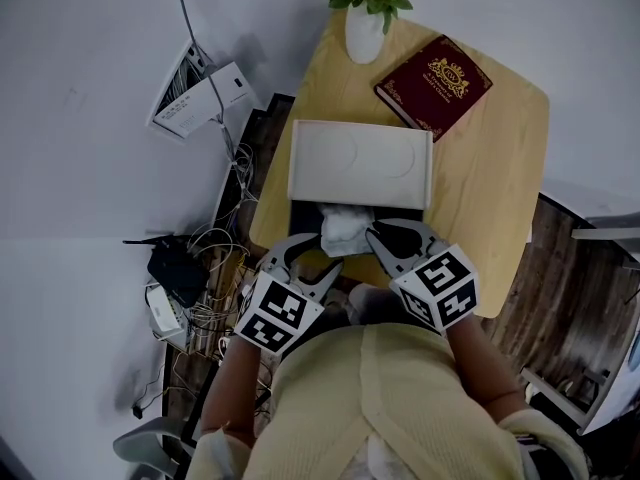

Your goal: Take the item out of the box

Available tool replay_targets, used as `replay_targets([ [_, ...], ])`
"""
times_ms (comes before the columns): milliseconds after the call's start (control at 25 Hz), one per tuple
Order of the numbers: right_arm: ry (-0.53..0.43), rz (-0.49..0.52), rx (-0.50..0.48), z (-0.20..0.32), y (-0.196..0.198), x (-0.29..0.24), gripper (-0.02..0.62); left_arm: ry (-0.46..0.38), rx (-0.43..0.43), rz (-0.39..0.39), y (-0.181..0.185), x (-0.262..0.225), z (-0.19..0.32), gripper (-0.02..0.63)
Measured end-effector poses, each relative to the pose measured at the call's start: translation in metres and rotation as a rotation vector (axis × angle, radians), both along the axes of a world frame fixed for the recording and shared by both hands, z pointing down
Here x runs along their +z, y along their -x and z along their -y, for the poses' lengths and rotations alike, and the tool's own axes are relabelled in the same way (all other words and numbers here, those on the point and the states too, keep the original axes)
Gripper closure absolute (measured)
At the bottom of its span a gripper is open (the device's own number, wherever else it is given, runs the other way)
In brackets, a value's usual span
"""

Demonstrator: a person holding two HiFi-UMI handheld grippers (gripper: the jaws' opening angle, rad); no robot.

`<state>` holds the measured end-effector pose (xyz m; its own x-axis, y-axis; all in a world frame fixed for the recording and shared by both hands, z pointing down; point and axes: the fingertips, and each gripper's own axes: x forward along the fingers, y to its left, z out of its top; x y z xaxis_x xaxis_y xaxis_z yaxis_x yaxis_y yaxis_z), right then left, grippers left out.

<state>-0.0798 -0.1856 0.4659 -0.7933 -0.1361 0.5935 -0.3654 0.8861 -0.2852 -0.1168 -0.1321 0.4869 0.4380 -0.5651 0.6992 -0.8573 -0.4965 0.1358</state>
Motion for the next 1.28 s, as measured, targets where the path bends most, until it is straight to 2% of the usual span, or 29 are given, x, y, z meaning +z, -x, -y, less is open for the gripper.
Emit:
replay_targets([
  [120,0.003,-0.004,0.002,-0.002,0.000,0.001,0.562,0.004,0.071,0.067,-0.005,0.006,0.004,0.394],
  [360,0.007,-0.012,0.006,-0.007,-0.002,0.003,0.561,0.039,0.216,0.132,-0.016,0.012,0.005,0.385],
  [560,0.006,-0.014,0.013,-0.006,-0.003,0.003,0.563,0.051,0.308,0.236,-0.017,0.019,0.008,0.385],
  [680,0.002,-0.014,0.006,-0.008,-0.001,0.002,0.563,0.082,0.342,0.232,-0.022,0.023,0.006,0.385],
  [880,0.000,-0.021,-0.002,-0.010,0.000,0.003,0.563,0.102,0.343,0.229,-0.021,0.026,0.008,0.387],
  [1280,-0.003,-0.028,0.008,-0.008,-0.004,0.003,0.562,0.116,0.389,0.213,-0.024,0.024,0.002,0.527],
])
